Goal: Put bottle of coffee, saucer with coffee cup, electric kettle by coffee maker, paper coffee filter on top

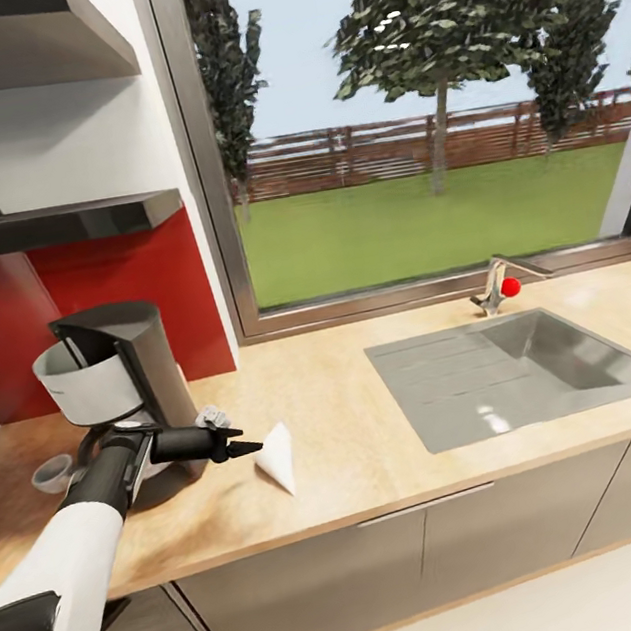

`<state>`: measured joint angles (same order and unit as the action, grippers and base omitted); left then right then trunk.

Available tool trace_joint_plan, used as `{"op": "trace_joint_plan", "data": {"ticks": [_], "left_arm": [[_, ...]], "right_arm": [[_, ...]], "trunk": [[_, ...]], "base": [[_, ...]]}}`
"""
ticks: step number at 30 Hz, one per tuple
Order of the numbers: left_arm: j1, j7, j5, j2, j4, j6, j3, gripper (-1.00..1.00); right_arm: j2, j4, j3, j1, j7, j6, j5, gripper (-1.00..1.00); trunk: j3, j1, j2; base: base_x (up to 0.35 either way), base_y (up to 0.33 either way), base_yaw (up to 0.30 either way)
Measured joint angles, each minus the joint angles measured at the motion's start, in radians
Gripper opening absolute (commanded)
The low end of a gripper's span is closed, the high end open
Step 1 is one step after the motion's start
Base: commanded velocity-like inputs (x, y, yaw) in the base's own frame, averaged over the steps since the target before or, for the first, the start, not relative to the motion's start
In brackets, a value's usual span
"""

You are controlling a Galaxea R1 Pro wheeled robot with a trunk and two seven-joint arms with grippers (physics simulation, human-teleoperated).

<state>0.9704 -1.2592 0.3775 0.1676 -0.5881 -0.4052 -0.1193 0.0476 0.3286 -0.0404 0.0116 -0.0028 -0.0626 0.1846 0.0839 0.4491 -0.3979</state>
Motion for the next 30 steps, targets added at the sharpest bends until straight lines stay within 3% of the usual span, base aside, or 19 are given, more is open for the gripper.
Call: {"op": "trace_joint_plan", "data": {"ticks": [6,14,30], "left_arm": [[-0.018,0.0,-0.003,-0.001,-0.001,0.0,0.0,1.0],[-0.022,0.0,-0.002,0.0,-0.001,0.0,0.0,1.0],[-0.046,0.003,0.004,0.009,-0.007,0.001,0.001,1.0]], "right_arm": [[0.0,-0.001,0.0,0.0,0.0,0.0,0.0,1.0],[0.0,-0.001,0.0,0.0,-0.001,0.0,0.0,1.0],[0.002,-0.034,0.006,0.0,0.0,-0.001,0.0,1.0]], "trunk": [[0.0,0.0,0.0],[0.0,0.0,0.0],[0.0,0.0,0.0]], "base": [[0.135,0.0,-0.042],[0.009,0.0,-0.221],[0.0,0.0,-0.01]]}}
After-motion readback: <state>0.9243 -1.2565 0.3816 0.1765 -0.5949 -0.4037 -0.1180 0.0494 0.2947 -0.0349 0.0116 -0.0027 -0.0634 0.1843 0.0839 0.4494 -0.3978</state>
